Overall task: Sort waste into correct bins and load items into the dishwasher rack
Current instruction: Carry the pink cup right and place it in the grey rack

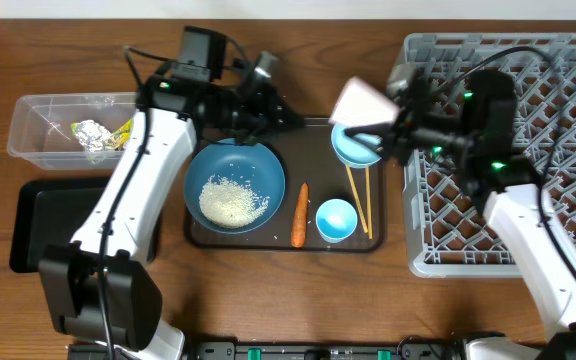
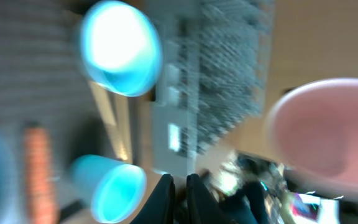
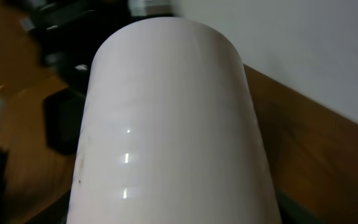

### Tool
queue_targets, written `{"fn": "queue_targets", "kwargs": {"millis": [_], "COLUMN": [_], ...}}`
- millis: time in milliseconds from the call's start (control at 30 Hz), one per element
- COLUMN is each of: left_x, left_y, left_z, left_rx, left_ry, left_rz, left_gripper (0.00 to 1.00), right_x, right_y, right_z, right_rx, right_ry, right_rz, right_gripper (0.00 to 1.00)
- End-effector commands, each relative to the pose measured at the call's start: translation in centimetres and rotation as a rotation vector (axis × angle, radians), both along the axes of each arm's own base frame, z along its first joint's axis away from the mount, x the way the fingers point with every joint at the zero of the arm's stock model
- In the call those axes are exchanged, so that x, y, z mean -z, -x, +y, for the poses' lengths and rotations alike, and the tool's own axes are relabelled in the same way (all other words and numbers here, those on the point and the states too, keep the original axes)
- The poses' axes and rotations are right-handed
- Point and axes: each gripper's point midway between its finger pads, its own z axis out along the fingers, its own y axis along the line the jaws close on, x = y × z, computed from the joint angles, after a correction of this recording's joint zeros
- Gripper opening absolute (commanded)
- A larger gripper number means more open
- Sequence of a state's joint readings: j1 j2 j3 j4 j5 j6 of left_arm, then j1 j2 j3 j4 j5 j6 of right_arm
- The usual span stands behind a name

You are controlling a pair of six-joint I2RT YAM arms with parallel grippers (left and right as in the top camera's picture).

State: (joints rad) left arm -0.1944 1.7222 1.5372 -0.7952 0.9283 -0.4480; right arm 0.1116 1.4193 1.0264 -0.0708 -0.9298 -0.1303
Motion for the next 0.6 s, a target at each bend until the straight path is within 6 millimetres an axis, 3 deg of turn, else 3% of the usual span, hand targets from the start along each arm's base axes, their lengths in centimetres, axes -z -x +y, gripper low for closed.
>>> {"fn": "queue_targets", "kwargs": {"millis": [0, 167, 400, 567], "left_x": [2.1, 2.3, 2.5, 2.8], "left_y": [-2.0, -2.7, -3.2, -3.4], "left_z": [3.8, 6.0, 7.4, 7.8], "left_rx": [-0.122, -0.158, -0.179, -0.176], "left_ry": [-0.164, -0.181, -0.209, -0.246], "left_rz": [-0.018, -0.031, -0.050, -0.071], "left_gripper": [0.09, 0.09, 0.08, 0.08], "right_x": [-0.8, -0.1, 1.6, 0.6], "right_y": [-1.6, -1.3, 2.3, 5.1], "right_z": [-4.1, -10.1, -19.7, -25.4], "right_rx": [0.213, 0.490, 0.895, 1.083], "right_ry": [-0.005, 0.098, 0.199, 0.198], "right_rz": [0.082, 0.151, 0.397, 0.530], "right_gripper": [0.19, 0.20, 0.06, 0.04]}}
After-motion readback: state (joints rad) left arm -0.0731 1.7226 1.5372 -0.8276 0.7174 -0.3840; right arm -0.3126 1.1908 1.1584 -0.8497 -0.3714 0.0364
